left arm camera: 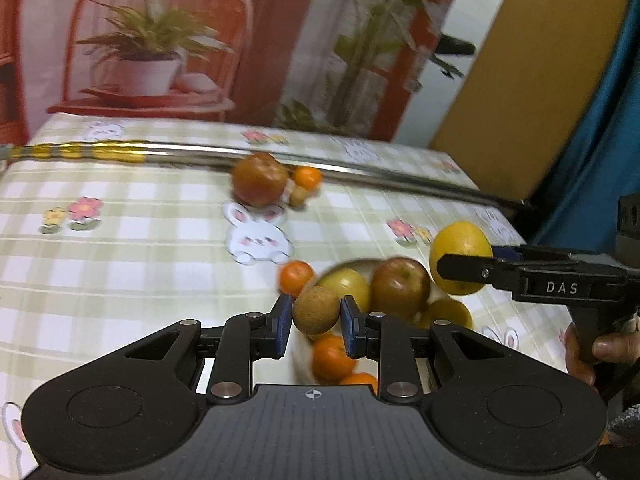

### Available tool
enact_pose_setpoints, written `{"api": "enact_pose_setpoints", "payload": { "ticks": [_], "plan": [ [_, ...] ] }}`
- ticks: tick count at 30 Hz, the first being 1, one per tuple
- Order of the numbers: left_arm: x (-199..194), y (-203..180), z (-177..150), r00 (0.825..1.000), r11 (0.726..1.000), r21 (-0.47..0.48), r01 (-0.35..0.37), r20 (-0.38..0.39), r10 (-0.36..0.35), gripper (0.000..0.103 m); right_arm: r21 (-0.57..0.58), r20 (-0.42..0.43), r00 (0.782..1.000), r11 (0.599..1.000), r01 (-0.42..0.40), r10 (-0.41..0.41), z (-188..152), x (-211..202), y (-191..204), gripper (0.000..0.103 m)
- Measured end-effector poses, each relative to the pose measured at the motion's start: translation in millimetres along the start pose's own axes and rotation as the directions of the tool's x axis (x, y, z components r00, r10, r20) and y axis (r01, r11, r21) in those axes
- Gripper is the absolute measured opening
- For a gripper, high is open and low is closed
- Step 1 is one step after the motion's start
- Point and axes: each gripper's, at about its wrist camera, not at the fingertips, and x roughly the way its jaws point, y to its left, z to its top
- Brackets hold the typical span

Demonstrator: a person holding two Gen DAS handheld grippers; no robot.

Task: Organize fruits
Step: 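Carry the kiwi and the lemon over the white plate with both tools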

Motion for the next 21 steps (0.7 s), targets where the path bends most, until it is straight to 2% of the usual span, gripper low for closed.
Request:
{"api": "enact_pose_setpoints", "payload": {
  "ticks": [14, 21],
  "plan": [
    [44.3, -44.4, -4.1, 0.992, 0.993, 0.108, 0.046, -0.123, -0.033, 0.028, 0.055, 0.061, 0.998, 0.999, -0.004, 0.001, -10.4, -20.7, -26.1, 0.054],
    [72.9, -51.6, -5.2, 0.983, 0.985, 0.173, 0.02, -0.182, 0.012, 0.028, 0.071, 0.071, 0.997, 0.997, -0.003, -0.002, -14.1, -23.8, -31.3, 0.054]
  ]
}}
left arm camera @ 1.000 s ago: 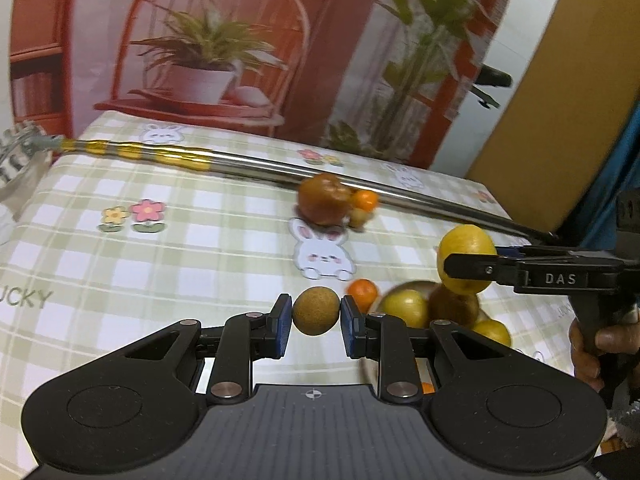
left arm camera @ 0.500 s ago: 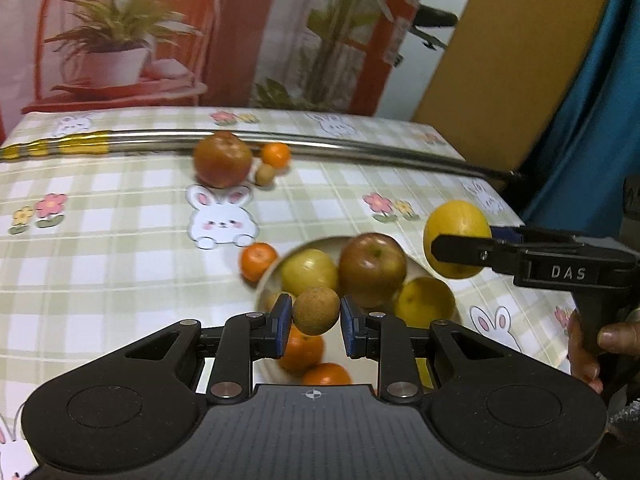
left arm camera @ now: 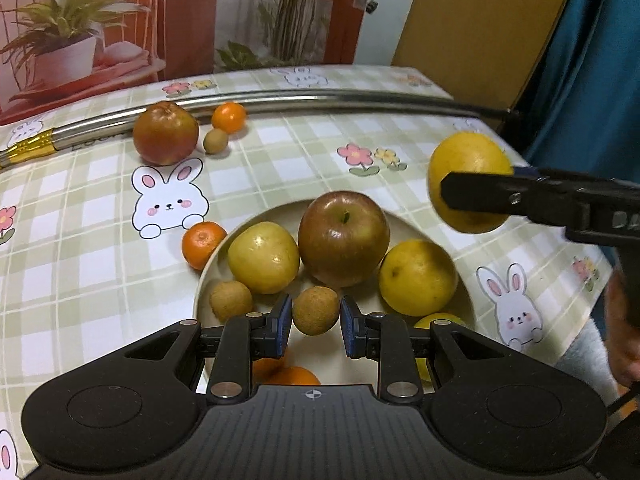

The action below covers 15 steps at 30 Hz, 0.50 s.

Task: Organize fruits
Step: 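Carry the kiwi and the lemon over the white plate with both tools, then release the kiwi onto the plate with the left tool while the right tool lowers the lemon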

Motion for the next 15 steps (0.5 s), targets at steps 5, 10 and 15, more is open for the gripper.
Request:
{"api": "enact_pose_setpoints", "payload": {
  "ticks": [5, 10, 15],
  "plan": [
    [12.8, -3.0, 0.4, 1.0, 1.0, 0.005, -0.013, -0.015, 0.013, 0.028, 0.012, 0.001, 1.0, 1.0, 0.004, -0.004, -0.9, 0.1, -4.6, 0.054],
    [21.0, -6.0, 1.9, 1.0, 1.0, 0.002, -0.022, -0.015, 0.022, 0.028, 0.015, -0.001, 1.0, 1.0, 0.006, -0.006, -1.6, 0.6, -5.7, 0.054],
    [24.5, -7.0, 1.5, 1.0, 1.0, -0.01, -0.023, -0.001, 0.023, 0.028, 0.016, -0.002, 1.0, 1.0, 0.01, -0.01, -2.2, 0.6, -6.3, 0.054]
  ]
}}
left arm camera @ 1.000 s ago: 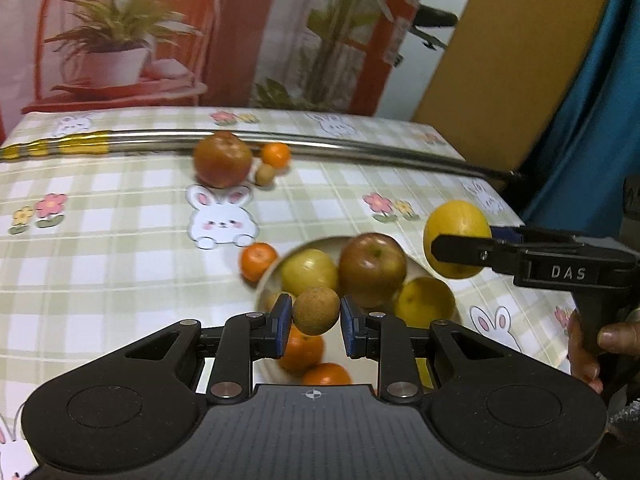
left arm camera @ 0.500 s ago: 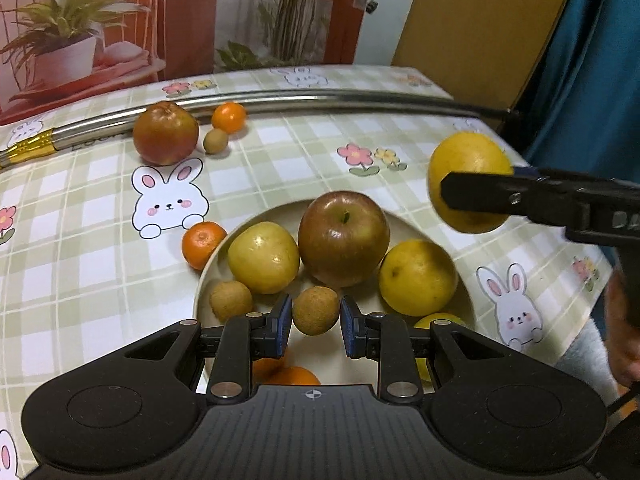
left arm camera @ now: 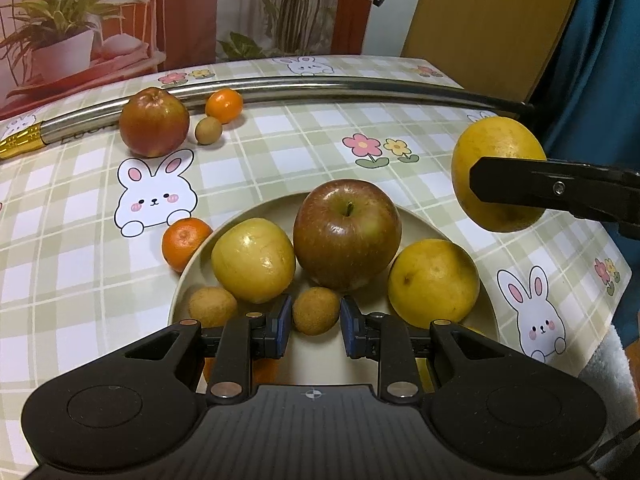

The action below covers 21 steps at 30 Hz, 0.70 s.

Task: Organize fruits
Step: 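Release the kiwi onto the plate with the left tool while the right tool lowers the lemon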

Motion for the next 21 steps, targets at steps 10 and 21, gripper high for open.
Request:
{"api": "enact_pose_setpoints", "payload": {
  "ticks": [10, 21],
  "plan": [
    [-5.4, 6.4, -1.0, 0.999, 0.998, -0.043, 0.045, 0.017, -0.045, 0.041, -0.019, -0.008, 1.0, 1.0, 0.0, 0.0, -1.2, -2.4, 4.0, 0.054],
    [-62.5, 16.6, -11.9, 0.99, 0.985, -0.167, -0.04, 0.13, 0.062, 0.065, -0.063, -0.043, 0.999, 0.998, -0.023, 0.021, -4.6, 0.3, 24.0, 0.054]
  ]
}}
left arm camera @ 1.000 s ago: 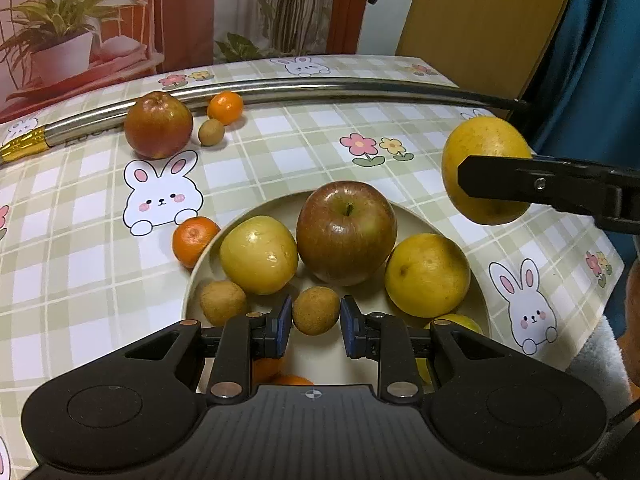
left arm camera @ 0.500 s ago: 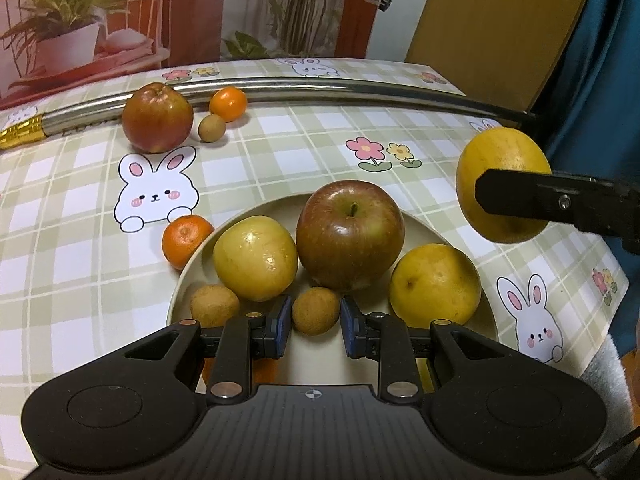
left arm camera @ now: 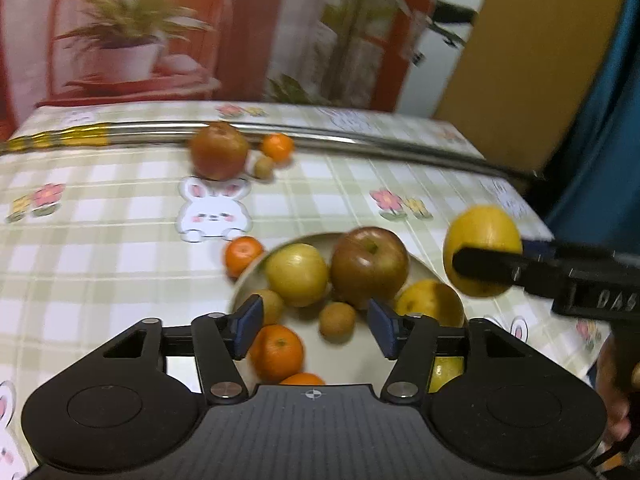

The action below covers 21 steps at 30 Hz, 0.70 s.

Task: Organize fruits
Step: 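Release the kiwi onto the plate with the left tool while the right tool lowers the lemon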

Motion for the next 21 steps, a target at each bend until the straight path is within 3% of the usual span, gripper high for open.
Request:
{"api": "enact_pose_setpoints", "payload": {
  "ticks": [2, 7, 21],
  "plan": [
    [-10.9, 4.6, -0.4, 0.999, 1.0, -0.014, -0.028, 0.024, 0.028, 0.076, -0.015, -0.013, 1.0, 1.0, -0.009, 0.009, -1.0, 2.1, 6.2, 0.054],
    [-32.1, 15.2, 2.8, 0.994, 0.997, -0.051, -0.066, 0.086, 0.07, 0.089, -0.054, -0.049, 0.998, 0.998, -0.027, 0.025, -4.2, 8.8, 23.2, 0.054],
    [-43.1, 42.4, -4.0, 0.984, 0.98, -0.145, -0.134, 0.1, 0.15, 0.09, -0.153, -0.188, 0.982, 0.987, -0.041, 0.011, -18.4, 43.7, 58.1, 0.054]
  ]
}}
